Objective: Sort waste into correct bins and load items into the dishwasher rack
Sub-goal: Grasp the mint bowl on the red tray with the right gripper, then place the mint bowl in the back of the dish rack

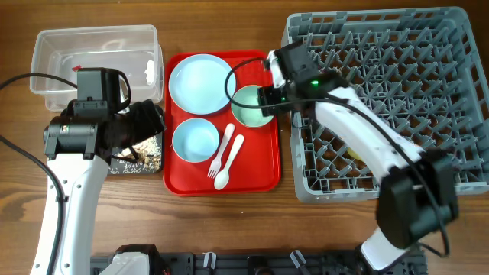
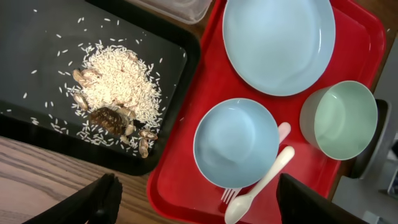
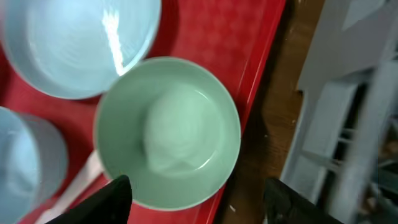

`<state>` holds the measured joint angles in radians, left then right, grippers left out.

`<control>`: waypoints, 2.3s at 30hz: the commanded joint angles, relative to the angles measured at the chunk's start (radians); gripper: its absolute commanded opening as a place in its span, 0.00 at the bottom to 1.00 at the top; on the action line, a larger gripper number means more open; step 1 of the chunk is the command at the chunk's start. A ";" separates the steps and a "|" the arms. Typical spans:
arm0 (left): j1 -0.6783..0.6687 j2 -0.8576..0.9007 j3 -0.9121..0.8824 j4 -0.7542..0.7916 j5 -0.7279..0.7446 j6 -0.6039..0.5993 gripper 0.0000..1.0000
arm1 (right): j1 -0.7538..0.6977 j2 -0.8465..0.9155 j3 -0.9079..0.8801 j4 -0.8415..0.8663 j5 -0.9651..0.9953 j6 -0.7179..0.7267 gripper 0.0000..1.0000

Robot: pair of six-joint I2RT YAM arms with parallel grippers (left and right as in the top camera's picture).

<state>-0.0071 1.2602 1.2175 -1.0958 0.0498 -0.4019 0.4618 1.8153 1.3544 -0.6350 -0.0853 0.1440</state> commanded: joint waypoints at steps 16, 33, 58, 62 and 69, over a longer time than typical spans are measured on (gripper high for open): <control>0.005 -0.007 0.002 0.015 -0.006 -0.010 0.83 | 0.124 -0.034 0.009 -0.231 -0.080 0.053 0.67; 0.005 -0.007 0.002 0.018 -0.006 -0.010 0.84 | 0.122 0.115 -0.021 -0.172 0.138 0.222 0.64; 0.005 -0.007 0.002 0.018 -0.006 -0.010 0.84 | 0.113 0.156 -0.021 -0.241 0.057 0.278 0.04; 0.005 -0.007 0.002 0.018 -0.006 -0.010 0.84 | 0.113 0.127 -0.007 -0.258 0.062 0.274 0.04; 0.005 -0.007 0.002 0.022 -0.006 -0.010 0.85 | 0.055 -0.209 0.125 -0.218 0.314 0.161 0.04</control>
<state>-0.0071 1.2598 1.2175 -1.0798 0.0494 -0.4019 0.5571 1.7107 1.4250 -0.8867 0.1112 0.3786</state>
